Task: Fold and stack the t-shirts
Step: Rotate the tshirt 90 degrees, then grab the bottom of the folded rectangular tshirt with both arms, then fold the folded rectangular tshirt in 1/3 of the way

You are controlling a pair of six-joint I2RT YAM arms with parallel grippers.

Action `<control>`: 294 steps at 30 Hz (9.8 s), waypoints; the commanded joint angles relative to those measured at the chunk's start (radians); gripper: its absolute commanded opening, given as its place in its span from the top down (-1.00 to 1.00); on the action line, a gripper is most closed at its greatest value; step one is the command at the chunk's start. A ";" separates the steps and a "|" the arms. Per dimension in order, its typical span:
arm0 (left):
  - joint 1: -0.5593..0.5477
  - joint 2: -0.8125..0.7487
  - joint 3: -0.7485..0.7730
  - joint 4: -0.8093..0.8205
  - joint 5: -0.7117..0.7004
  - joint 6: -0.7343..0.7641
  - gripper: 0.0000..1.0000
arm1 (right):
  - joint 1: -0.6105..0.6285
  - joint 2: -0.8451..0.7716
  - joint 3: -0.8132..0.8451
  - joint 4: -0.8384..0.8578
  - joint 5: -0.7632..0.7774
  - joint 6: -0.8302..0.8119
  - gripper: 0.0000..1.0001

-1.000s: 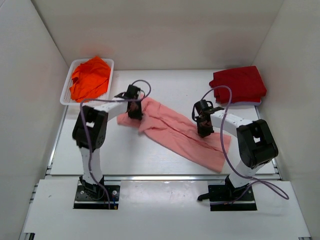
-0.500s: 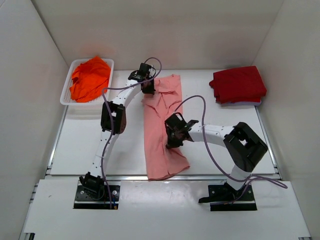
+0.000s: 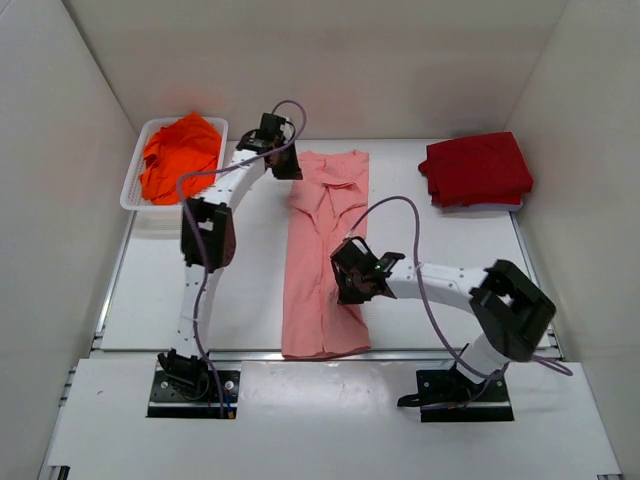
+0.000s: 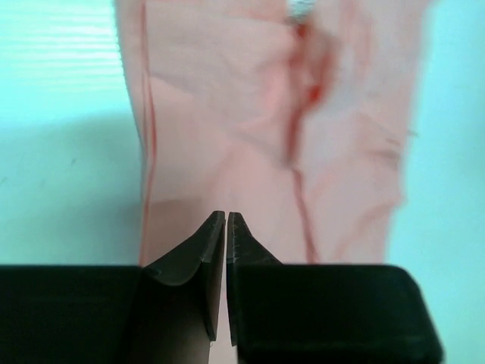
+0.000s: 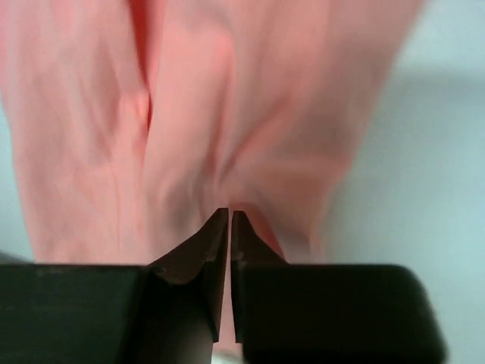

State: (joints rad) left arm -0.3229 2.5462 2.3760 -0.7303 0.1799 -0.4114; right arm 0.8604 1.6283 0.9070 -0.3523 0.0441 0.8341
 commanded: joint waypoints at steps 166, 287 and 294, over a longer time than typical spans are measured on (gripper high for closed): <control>-0.085 -1.080 -1.741 0.779 0.193 -0.348 -0.20 | -0.705 0.239 0.315 -0.039 -0.475 -0.474 -0.13; 0.031 -1.225 -1.723 0.835 0.267 -0.239 1.00 | -0.613 -0.180 -0.112 0.187 -0.747 -0.285 0.98; 0.079 -1.054 -1.661 0.876 0.227 -0.199 0.07 | -0.685 0.001 0.001 0.207 -0.693 -0.357 0.14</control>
State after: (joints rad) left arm -0.2775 1.4601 0.6754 0.1371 0.4232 -0.6399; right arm 0.2104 1.6123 0.8768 -0.1493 -0.6834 0.5320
